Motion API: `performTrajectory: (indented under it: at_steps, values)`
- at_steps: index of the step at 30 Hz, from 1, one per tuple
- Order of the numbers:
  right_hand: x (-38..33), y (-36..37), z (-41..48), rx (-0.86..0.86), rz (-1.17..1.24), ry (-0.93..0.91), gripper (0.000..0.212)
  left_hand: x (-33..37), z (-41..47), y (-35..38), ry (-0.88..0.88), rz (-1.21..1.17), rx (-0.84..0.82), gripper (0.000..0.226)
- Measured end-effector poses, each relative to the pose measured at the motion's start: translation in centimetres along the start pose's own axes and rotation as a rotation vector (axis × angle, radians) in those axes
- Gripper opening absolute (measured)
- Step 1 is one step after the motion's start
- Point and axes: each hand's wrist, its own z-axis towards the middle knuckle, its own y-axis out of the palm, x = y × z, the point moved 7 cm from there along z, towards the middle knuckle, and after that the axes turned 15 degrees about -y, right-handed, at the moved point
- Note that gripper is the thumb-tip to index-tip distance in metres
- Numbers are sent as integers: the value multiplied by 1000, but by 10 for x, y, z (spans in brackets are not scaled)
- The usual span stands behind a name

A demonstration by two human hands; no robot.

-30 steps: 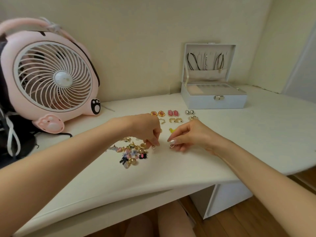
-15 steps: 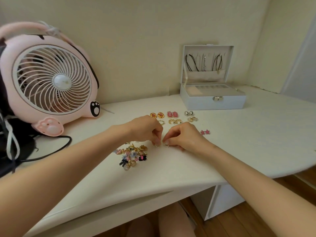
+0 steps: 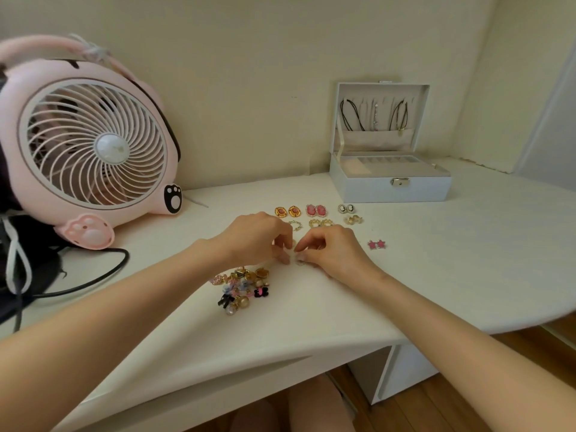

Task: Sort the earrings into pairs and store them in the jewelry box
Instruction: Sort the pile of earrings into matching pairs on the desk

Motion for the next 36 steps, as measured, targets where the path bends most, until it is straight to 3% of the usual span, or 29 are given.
performTrajectory:
  at_steps: [10,28,33,36]
  values:
    - [-3,7,6,-63,-70,-14,8,-11,-12,-2,-4,-136,89,19]
    - [-3,8,11,-52,-56,-3,10,-11,-6,0,-31,-2,171,20]
    - [-21,-7,15,3,-3,-49,11,-45,-6,-29,-91,-171,192,7]
    - [-41,4,11,-136,58,-53,15,-63,-11,-34,-61,-241,101,12]
